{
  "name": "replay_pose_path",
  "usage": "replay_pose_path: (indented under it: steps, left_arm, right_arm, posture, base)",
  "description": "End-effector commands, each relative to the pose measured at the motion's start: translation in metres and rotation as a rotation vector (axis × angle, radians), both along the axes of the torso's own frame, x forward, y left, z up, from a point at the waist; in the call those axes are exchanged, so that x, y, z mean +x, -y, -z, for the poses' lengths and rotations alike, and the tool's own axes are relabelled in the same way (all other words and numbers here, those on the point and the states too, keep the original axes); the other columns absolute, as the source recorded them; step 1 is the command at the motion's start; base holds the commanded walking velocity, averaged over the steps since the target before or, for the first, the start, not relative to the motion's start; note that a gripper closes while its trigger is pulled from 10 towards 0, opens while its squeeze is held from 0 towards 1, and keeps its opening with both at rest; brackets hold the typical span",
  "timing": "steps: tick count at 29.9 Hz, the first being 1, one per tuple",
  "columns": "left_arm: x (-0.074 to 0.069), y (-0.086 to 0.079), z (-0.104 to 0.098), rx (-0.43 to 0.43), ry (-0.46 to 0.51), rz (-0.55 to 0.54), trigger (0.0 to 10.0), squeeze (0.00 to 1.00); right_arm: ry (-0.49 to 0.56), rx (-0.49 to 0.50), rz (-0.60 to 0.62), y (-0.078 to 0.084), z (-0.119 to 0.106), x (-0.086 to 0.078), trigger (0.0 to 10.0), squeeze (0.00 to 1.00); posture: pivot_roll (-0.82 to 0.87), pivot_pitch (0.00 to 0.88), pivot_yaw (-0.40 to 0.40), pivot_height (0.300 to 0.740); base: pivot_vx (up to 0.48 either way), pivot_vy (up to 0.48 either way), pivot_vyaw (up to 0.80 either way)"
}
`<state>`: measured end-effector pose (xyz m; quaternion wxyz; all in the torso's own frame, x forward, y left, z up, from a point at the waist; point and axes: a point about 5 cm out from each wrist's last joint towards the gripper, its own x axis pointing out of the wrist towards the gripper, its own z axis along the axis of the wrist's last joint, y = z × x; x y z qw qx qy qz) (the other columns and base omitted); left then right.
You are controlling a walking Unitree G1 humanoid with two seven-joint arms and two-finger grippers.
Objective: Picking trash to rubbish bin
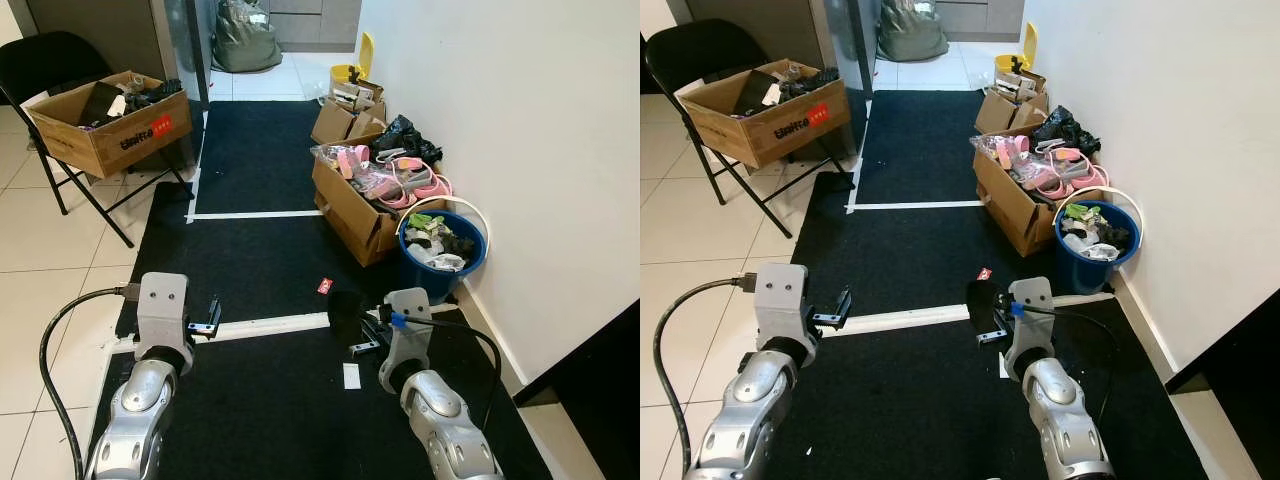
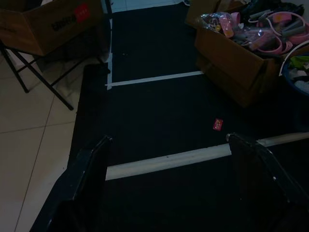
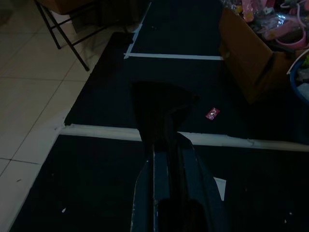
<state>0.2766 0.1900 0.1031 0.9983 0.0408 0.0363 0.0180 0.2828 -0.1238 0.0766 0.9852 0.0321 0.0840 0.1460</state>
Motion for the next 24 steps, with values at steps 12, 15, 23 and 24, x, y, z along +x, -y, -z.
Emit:
replay_pose_path:
  steps: [12, 15, 23, 24]
  left_arm:
    - [-0.0022, 0.0027, 0.0064, -0.004, -0.040, 0.011, 10.0, 0.00]
    - [-0.0020, 0.0026, 0.0055, -0.003, -0.038, 0.010, 10.0, 0.00]
    - [-0.0027, 0.0018, 0.0048, 0.000, -0.037, 0.010, 10.0, 0.00]
    - [-0.0028, 0.0023, 0.0052, 0.002, -0.042, 0.016, 10.0, 0.00]
  right_arm:
    - [0.008, 0.007, 0.005, -0.0002, 0.0008, 0.0029, 10.0, 0.00]
    - [0.007, 0.010, 0.006, -0.0008, 0.0005, 0.0035, 10.0, 0.00]
    - [0.003, 0.020, 0.007, -0.0020, 0.0012, 0.0042, 10.0, 0.00]
    - [0.005, 0.018, 0.008, -0.0021, 0.0009, 0.0048, 10.0, 0.00]
  posture:
    - [-0.05, 0.106, -0.023, 0.740]
    - [-0.05, 0.101, -0.023, 0.740]
    - [-0.04, 0.104, -0.025, 0.740]
    - [-0.04, 0.109, -0.026, 0.740]
  base:
    - [0.287, 0.000, 0.00]
    - [0.291, 0.000, 0.00]
    - [0.287, 0.000, 0.00]
    - [0.281, 0.000, 0.00]
